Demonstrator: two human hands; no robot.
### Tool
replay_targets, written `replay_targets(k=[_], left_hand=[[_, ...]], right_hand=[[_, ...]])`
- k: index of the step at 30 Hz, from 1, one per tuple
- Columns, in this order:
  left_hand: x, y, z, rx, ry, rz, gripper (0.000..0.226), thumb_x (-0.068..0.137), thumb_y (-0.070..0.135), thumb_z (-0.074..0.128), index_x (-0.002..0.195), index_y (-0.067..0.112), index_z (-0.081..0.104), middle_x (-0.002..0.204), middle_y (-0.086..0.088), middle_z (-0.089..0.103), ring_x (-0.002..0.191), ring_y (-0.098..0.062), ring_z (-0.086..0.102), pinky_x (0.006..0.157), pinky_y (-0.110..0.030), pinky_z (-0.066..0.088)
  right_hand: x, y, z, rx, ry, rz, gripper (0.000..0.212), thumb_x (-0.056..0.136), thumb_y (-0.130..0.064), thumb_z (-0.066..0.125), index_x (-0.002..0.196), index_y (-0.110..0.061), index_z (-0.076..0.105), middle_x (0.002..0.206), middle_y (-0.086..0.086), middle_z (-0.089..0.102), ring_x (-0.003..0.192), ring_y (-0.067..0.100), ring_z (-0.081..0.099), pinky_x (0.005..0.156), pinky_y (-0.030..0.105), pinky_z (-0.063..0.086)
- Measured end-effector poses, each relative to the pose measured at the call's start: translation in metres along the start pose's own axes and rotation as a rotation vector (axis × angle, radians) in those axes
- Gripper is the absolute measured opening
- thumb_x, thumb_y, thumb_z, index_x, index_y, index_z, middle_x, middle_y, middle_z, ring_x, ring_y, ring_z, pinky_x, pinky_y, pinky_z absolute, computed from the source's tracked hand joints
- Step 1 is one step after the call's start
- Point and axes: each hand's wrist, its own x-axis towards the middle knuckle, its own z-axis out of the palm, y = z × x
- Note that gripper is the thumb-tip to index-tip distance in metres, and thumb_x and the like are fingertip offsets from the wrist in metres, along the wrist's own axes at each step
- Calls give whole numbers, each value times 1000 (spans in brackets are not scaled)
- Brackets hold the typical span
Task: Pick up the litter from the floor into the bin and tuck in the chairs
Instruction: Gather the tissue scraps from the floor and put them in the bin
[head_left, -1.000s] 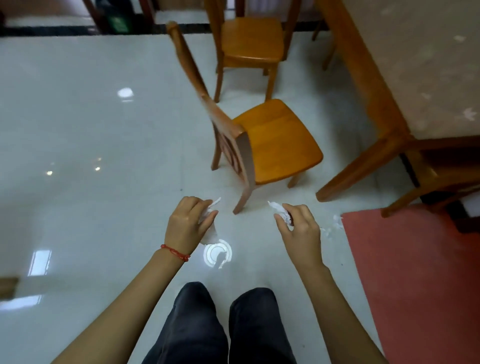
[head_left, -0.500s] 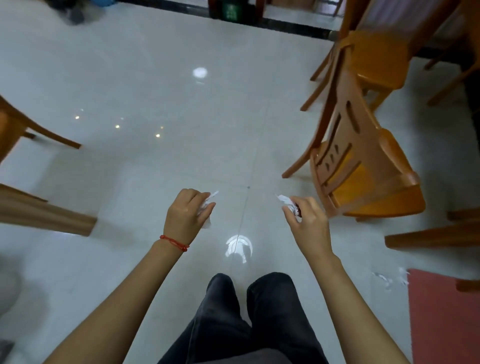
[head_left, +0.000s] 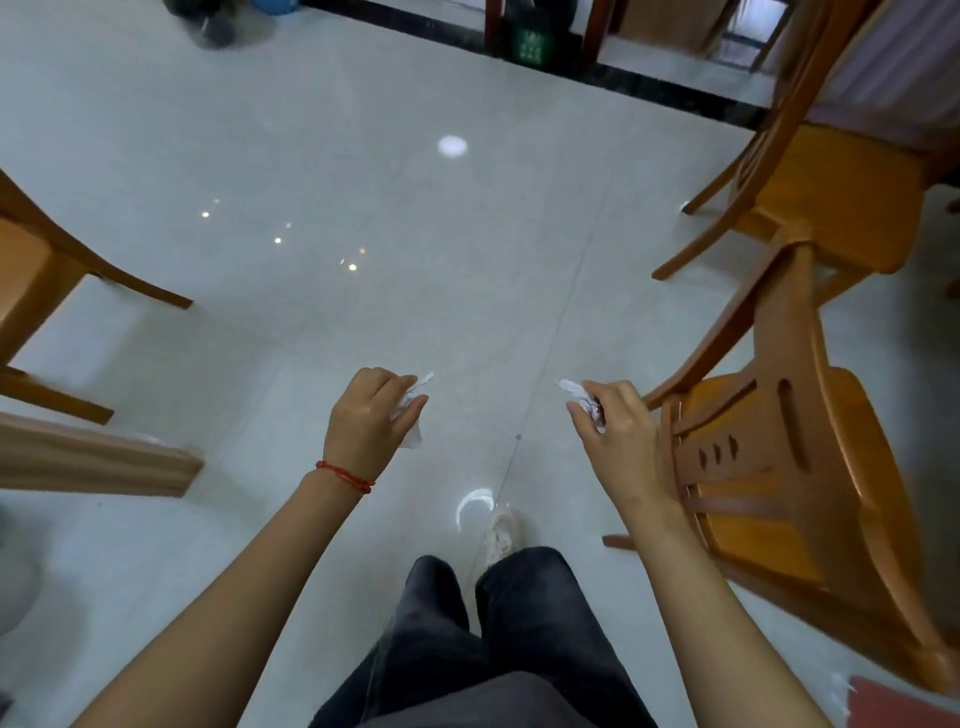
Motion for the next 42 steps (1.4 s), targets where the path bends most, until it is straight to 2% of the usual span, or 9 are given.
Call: replay_targets(k=[3,7,15,20,26,33,37,39,42], left_hand=[[47,-3,8,3,5,-11,23,59,-7,82,78,-8,69,68,-18,64,60,-34,60,56,-35,51],[108,-13,20,-3,8,-18,22,60,-7,81,78,-8,69,67,-19,64,59,-34,60,55,-35,51],[240,-77,55,-28,-35,-6,22,60,-8,81,77,-9,69,67,-20,63,59,-34,60,54,-34,49],[338,-130,60,-37,-24,-5,21,60,-10,81,77,-9,69,67,-20,63,59,-34,60,56,-33,47],[445,-180,71,-12,-19,17,21,61,-9,80,78,-8,69,68,-19,64,61,-35,60,57,-33,46],[559,-204,124,-34,-43,31,19,63,-8,79,80,-6,69,69,-18,63,62,-34,60,60,-30,42],[608,-204,145,-24,-13,52,18,64,-7,78,79,-7,69,70,-19,64,63,-35,61,58,-34,48],[699,-207,188,-73,-3,60,17,64,-6,77,80,-8,69,70,-19,64,64,-36,61,59,-36,49],[721,-203,193,-32,-15,47,15,67,-1,74,80,-8,69,70,-19,64,64,-35,61,59,-34,49]], right_hand=[[51,8,0,-12,20,-12,19,72,3,73,91,4,67,77,20,62,63,30,59,58,24,43],[117,20,10,8,-21,-9,19,76,1,70,95,5,66,79,21,60,66,32,57,56,32,47],[249,35,62,-13,-18,47,21,77,-2,70,96,5,65,80,19,60,67,31,57,56,33,46],[344,25,99,-5,27,111,21,77,-1,71,97,4,66,80,20,60,65,30,57,59,28,41],[445,27,122,-21,35,118,23,80,-5,69,101,4,65,84,20,60,70,29,57,60,31,46],[560,70,138,-39,39,110,24,78,-3,70,99,6,65,83,22,60,69,32,58,58,38,51],[609,89,143,-71,83,86,23,79,-5,70,99,5,65,84,21,60,69,31,58,59,33,48],[705,133,144,-30,49,127,23,80,-5,69,100,5,65,85,21,61,70,30,58,61,31,46],[725,139,143,-55,34,129,23,80,-5,69,100,5,65,85,21,60,70,31,59,60,32,47]])
